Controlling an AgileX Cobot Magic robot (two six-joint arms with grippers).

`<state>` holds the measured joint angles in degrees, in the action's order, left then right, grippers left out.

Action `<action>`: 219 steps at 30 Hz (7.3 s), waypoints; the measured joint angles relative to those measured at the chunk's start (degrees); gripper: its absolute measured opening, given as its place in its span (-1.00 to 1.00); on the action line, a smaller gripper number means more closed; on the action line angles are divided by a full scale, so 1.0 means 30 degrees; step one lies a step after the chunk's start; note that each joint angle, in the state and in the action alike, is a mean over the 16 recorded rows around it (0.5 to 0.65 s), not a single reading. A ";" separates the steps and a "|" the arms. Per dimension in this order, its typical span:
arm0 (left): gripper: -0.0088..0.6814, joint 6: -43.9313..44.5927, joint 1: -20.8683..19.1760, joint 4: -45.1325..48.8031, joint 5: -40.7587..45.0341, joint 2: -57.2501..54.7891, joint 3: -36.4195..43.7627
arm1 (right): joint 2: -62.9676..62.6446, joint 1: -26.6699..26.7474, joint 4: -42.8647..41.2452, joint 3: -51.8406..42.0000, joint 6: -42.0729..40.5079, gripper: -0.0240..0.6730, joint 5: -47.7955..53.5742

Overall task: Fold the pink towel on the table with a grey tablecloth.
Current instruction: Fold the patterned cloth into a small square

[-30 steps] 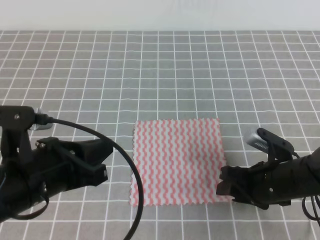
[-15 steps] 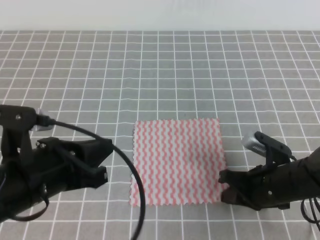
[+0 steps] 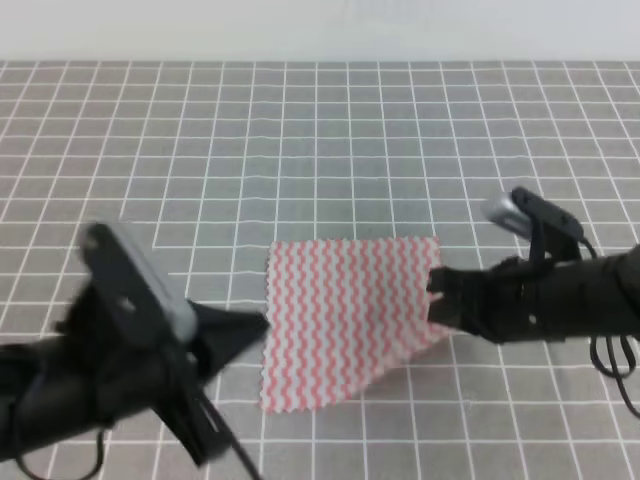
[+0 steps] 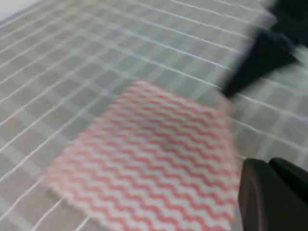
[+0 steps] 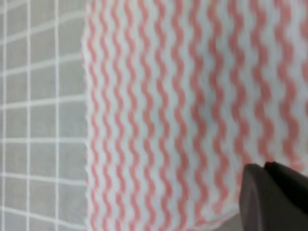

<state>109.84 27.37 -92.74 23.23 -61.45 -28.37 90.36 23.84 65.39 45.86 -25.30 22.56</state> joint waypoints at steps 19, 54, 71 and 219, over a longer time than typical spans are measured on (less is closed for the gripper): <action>0.32 0.8253 0.0024 -0.0882 0.2462 -0.4737 -0.0010 | 0.0862 0.0000 0.0223 0.1672 -0.0416 -0.98 -0.0892; 0.40 1.2532 0.0024 -0.0908 0.0161 -0.9390 -0.1293 | 0.0862 0.0000 0.1163 0.1673 -0.0930 -0.98 -0.1347; 0.40 1.4133 0.0024 -0.1724 -0.0130 -1.0008 -0.1306 | 0.0843 0.0000 0.1547 0.1671 -0.1118 -0.98 -0.1610; -0.98 0.6669 0.0020 -0.2524 -0.4833 -1.4145 -0.8348 | 0.4804 -0.1320 0.2650 0.4618 -0.2584 -0.98 -0.2150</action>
<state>129.85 27.43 -100.32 8.73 -103.88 -53.41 104.77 19.88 73.34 59.71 -33.05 16.11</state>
